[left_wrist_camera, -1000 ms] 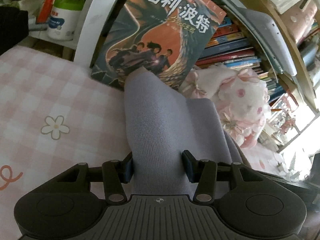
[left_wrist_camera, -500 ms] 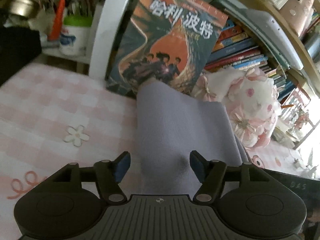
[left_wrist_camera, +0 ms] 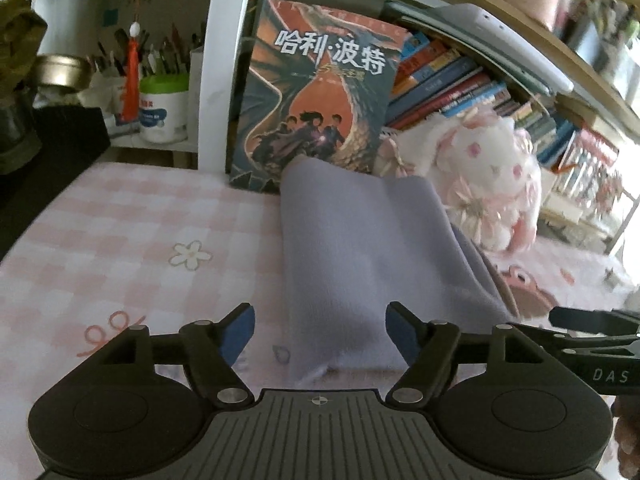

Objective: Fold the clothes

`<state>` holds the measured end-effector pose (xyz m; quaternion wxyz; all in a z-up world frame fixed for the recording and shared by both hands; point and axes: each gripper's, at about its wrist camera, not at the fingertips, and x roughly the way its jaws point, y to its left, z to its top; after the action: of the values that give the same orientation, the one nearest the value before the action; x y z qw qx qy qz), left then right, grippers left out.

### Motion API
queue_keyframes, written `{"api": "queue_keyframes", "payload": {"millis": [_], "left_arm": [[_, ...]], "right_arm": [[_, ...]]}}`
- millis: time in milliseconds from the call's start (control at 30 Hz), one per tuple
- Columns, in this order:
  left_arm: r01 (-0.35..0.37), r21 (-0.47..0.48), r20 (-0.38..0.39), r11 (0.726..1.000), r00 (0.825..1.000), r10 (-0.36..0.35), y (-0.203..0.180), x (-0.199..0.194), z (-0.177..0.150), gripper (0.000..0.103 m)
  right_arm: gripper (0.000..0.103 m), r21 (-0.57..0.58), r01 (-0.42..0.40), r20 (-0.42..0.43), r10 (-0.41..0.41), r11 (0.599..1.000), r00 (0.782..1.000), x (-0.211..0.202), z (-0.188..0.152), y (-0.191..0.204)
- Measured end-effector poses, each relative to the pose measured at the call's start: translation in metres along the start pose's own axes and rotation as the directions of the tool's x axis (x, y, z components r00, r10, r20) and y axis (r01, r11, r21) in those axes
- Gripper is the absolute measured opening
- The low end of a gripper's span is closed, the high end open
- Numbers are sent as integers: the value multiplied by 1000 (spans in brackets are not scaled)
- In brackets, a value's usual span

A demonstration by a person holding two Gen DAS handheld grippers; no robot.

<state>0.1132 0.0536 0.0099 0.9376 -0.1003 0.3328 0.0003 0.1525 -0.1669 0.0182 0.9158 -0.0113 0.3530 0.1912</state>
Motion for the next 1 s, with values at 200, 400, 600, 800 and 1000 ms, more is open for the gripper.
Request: {"api": "queue_keyframes", "payload": {"millis": [200, 400, 600, 800, 1000], "left_arm": [[-39, 10, 3, 999, 999, 39, -3, -17, -16, 85], [-76, 15, -10, 997, 997, 77, -4, -31, -34, 90], [-110, 21, -29, 994, 993, 111, -1, -40, -51, 90], [-117, 49, -25, 992, 993, 118, -6, -51, -64, 91], [-100, 134, -13, 986, 995, 103, -21, -65, -78, 94]], "right_arm": [[98, 34, 26, -1, -26, 999, 1000, -16, -21, 7], [100, 116, 55, 11, -56, 992, 998, -35, -44, 10], [101, 48, 107, 50, -110, 993, 993, -49, -61, 18], [101, 85, 132, 31, -135, 988, 990, -54, -73, 17], [102, 115, 171, 19, -174, 979, 985, -62, -83, 30]]}}
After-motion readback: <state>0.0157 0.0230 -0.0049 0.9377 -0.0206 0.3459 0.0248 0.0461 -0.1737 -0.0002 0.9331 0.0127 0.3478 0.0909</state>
